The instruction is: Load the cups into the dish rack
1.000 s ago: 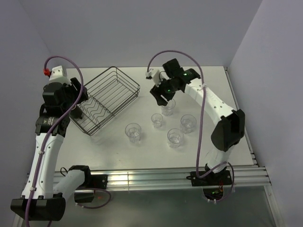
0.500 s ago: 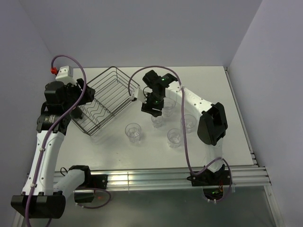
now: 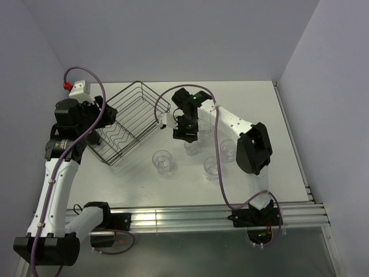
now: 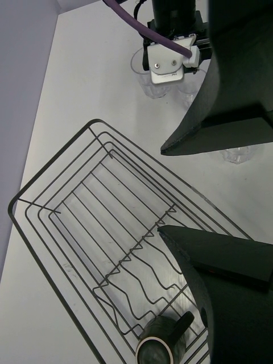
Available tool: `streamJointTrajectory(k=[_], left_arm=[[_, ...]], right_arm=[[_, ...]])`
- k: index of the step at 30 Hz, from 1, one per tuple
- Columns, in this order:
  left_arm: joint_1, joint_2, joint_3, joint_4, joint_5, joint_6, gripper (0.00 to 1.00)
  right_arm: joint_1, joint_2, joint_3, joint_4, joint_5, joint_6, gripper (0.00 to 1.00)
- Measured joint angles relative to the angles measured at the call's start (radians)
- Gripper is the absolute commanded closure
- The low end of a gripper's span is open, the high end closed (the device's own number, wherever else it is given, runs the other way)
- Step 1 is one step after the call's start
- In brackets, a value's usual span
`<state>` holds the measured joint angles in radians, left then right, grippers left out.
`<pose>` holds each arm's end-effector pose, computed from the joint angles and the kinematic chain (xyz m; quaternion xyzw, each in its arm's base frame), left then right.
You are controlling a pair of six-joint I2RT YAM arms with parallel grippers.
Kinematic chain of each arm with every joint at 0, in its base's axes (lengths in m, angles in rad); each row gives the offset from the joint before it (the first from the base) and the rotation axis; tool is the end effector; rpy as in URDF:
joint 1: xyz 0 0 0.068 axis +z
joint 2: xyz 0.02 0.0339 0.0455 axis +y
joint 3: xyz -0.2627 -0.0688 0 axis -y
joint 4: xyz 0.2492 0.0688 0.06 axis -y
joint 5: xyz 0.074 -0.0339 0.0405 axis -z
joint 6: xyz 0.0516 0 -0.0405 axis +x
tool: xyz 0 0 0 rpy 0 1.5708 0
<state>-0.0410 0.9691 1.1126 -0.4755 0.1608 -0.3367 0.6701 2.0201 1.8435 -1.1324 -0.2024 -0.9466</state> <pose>0.2269 -0.0176 0.3844 -0.0734 0.8096 -0.1729 0.5561 0.3245 0.2703 0.2451 -0.7224 0.6717 0.0813 0.1424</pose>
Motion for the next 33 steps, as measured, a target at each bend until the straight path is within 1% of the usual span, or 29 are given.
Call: streamJointTrajectory(k=[6, 16, 18, 19, 21, 22, 23, 24, 26, 27, 29, 33], left_arm=[[0.0, 0.005, 0.0, 0.0, 0.0, -0.001, 0.41], [0.0, 0.006, -0.016, 0.001, 0.006, -0.002, 0.41], [0.0, 0.008, -0.019, 0.002, 0.01, -0.002, 0.41], [0.0, 0.009, -0.021, 0.002, 0.011, -0.002, 0.41], [0.0, 0.01, -0.026, 0.002, 0.012, -0.002, 0.41], [0.0, 0.01, -0.027, 0.002, 0.012, -0.002, 0.41], [0.0, 0.01, -0.027, 0.002, 0.012, -0.002, 0.41], [0.0, 0.01, -0.029, 0.002, 0.013, -0.002, 0.41], [0.0, 0.01, -0.029, 0.003, 0.016, -0.002, 0.42], [0.0, 0.01, -0.03, 0.003, 0.018, -0.002, 0.42], [0.0, 0.01, -0.03, 0.003, 0.019, -0.002, 0.42], [0.0, 0.019, -0.03, 0.001, 0.027, -0.009, 0.41]], right_arm=[[0.0, 0.008, -0.034, 0.013, 0.003, -0.035, 0.38], [-0.006, 0.099, -0.032, 0.041, 0.003, -0.051, 0.38], [-0.007, 0.115, -0.031, 0.048, 0.003, -0.054, 0.39], [-0.008, 0.121, -0.031, 0.048, 0.003, -0.055, 0.44], [-0.01, 0.128, -0.031, 0.049, 0.003, -0.059, 0.5], [-0.011, 0.128, -0.031, 0.05, 0.003, -0.06, 0.57], [-0.011, 0.128, -0.031, 0.051, 0.002, -0.063, 0.6], [-0.012, 0.128, -0.031, 0.052, 0.0, -0.065, 0.67], [-0.013, 0.128, -0.031, 0.056, -0.003, -0.066, 0.76], [-0.014, 0.128, -0.032, 0.056, -0.008, -0.067, 0.88], [-0.017, 0.125, -0.034, 0.059, -0.021, -0.069, 1.0], [-0.026, 0.109, -0.055, 0.077, -0.033, -0.065, 1.0]])
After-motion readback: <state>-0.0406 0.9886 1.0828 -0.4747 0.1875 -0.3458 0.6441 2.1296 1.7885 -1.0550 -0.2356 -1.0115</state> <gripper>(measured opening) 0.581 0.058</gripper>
